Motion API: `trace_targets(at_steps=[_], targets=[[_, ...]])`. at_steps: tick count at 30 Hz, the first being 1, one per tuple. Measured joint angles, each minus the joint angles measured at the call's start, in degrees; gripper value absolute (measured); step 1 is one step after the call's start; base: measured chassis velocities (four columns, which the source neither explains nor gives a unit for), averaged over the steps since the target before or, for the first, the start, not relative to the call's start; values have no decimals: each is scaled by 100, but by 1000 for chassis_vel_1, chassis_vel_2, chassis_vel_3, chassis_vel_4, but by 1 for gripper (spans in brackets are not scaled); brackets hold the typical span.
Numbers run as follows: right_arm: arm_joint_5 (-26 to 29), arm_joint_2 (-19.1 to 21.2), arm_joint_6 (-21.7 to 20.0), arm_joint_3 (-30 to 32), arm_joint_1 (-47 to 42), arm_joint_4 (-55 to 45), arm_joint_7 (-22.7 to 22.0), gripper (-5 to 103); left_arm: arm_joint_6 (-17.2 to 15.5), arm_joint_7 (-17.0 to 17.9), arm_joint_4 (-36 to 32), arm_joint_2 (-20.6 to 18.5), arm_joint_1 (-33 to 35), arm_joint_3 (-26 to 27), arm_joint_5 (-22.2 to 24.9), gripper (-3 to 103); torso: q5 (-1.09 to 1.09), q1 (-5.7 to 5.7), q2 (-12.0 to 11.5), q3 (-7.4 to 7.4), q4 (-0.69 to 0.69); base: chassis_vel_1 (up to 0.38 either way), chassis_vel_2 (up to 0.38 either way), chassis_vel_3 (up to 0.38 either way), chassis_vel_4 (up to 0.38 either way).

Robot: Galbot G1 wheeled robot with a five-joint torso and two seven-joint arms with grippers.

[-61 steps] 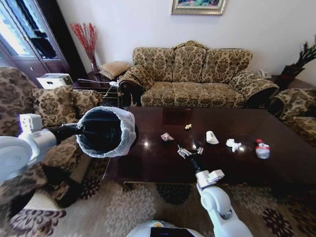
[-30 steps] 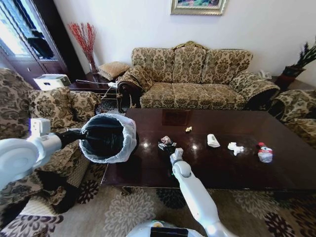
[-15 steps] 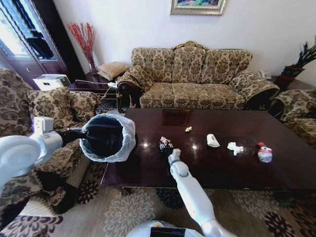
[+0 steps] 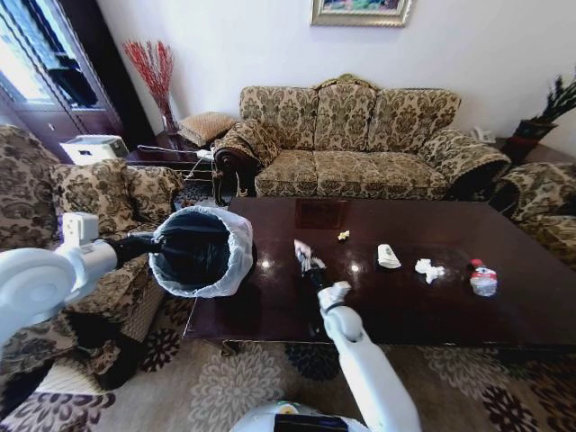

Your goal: Move to the front of the table and place the trash on the table into the trash bin.

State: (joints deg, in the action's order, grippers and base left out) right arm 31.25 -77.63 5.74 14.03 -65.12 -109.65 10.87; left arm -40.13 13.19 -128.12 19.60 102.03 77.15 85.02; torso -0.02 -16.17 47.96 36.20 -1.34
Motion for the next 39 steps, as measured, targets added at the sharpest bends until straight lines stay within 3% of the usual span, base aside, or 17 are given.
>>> trace_targets(at_steps=[3, 5, 8, 10, 15, 21, 24, 26, 29, 30, 39], targets=[[496, 285, -42, -17, -88, -848, 346, 10, -73, 137, 36, -273, 86, 42, 259, 0, 2, 0, 0, -1, -1, 0, 0, 0, 0], [939, 490, -136, -190, -82, -1530, 680, 10, -168, 357, 21, -712, 119, 48, 709, 0, 2, 0, 0, 0, 0, 0, 0, 0, 0], [1182, 561, -228, -341, -40, -1826, 876, 10, -186, 461, -35, -975, 101, 6, 968, 0, 4, 0, 0, 0, 0, 0, 0, 0, 0], [1411, 638, -431, -639, 92, -2090, 1101, 10, -189, 512, -114, -1373, 83, -100, 1131, 0, 3, 0, 0, 0, 2, 0, 0, 0, 0], [1347, 677, -674, -1051, 391, -1939, 1206, 10, -158, 537, -264, -1774, 72, -213, 1191, 0, 2, 0, 0, 0, -2, 0, 0, 0, 0], [1024, 608, -843, -1381, 480, -1582, 1334, 9, -144, 533, -573, -1881, -14, -225, 1302, 0, 3, -1, 0, 0, 0, 0, 0, 0, 0], [800, 426, -877, -1625, 521, -1381, 1380, 24, -141, 519, -746, -1876, -45, -225, 1364, 0, 2, 0, 0, 0, 0, 0, 0, 0, 0], [735, 368, -878, -1665, 527, -1329, 1398, 24, -137, 521, -764, -1869, -48, -225, 1365, 0, 2, 0, 0, 0, -2, 0, 0, 0, 0], [639, 243, -868, -1689, 534, -1242, 1448, 40, -140, 534, -828, -1856, -105, -222, 1415, 0, 1, 0, 0, 0, -1, 0, 0, 0, 0], [639, 243, -868, -1689, 534, -1242, 1448, 40, -140, 534, -828, -1856, -105, -222, 1415, 0, 1, 0, 0, 0, -1, 0, 0, 0, 0], [670, 261, -819, -1539, 314, -1427, 1686, 78, -176, 544, -843, -1683, -143, -205, 1457, 0, 2, 0, 0, 0, -1, 0, 0, 0, 0]])
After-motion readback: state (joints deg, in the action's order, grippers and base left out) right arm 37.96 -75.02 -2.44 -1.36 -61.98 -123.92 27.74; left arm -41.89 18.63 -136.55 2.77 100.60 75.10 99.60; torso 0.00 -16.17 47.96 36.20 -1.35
